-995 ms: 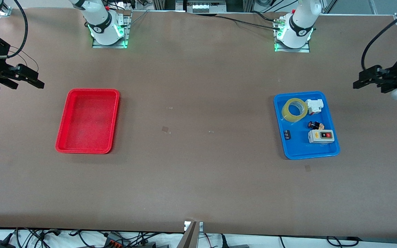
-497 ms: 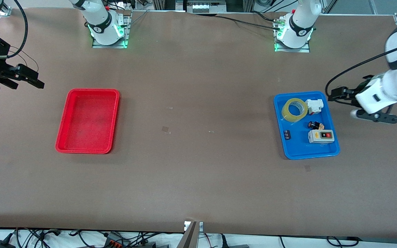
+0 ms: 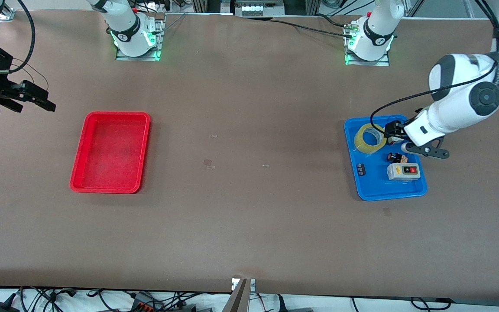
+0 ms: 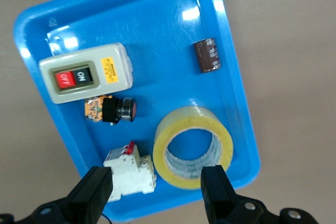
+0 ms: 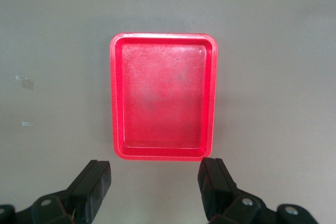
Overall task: Place and move tape with both arms
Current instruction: 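Reach the left gripper down to the yellow tape roll on the blue tray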
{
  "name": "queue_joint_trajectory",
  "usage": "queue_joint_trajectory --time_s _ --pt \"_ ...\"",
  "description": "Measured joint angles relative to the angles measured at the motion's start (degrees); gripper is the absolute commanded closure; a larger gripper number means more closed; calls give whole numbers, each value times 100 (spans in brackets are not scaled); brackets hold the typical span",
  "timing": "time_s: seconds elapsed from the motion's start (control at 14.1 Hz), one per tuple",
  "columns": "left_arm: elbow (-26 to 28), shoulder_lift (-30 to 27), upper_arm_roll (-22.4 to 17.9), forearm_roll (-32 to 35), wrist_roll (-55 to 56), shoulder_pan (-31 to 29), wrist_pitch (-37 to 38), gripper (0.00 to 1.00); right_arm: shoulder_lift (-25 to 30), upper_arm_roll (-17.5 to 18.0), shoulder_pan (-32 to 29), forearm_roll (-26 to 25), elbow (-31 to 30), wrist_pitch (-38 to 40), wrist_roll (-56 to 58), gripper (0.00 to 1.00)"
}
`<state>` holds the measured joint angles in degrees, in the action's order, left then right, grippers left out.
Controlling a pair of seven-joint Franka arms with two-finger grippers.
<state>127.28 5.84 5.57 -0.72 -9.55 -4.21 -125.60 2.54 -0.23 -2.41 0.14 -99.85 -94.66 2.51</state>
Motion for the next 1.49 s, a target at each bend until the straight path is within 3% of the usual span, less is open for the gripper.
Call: queue_joint_trajectory --time_s 0.21,0.57,0.64,0.71,0.85,0.92,1.21,1.49 --pt "378 109 -1 6 -17 -4 -515 0 0 0 0 0 0 -2 0 0" --pt "428 674 -7 12 -19 -32 -916 0 -3 0 0 0 0 -5 0 0" --pt "428 790 -7 12 -12 -36 -932 21 -5 0 0 0 0 -5 0 0" --pt "427 903 -8 12 19 -39 -939 55 -6 0 0 0 0 -6 0 0" --pt "422 1063 -11 11 158 -42 -951 93 -9 0 0 0 0 -6 0 0" --pt "417 1086 -11 11 206 -42 -951 100 -10 0 0 0 0 -7 0 0" --pt "249 1072 -13 3 353 -58 -761 100 -12 0 0 0 0 -8 0 0" --pt "-1044 1037 -9 -104 497 -67 1059 100 -16 0 0 0 0 -8 0 0"
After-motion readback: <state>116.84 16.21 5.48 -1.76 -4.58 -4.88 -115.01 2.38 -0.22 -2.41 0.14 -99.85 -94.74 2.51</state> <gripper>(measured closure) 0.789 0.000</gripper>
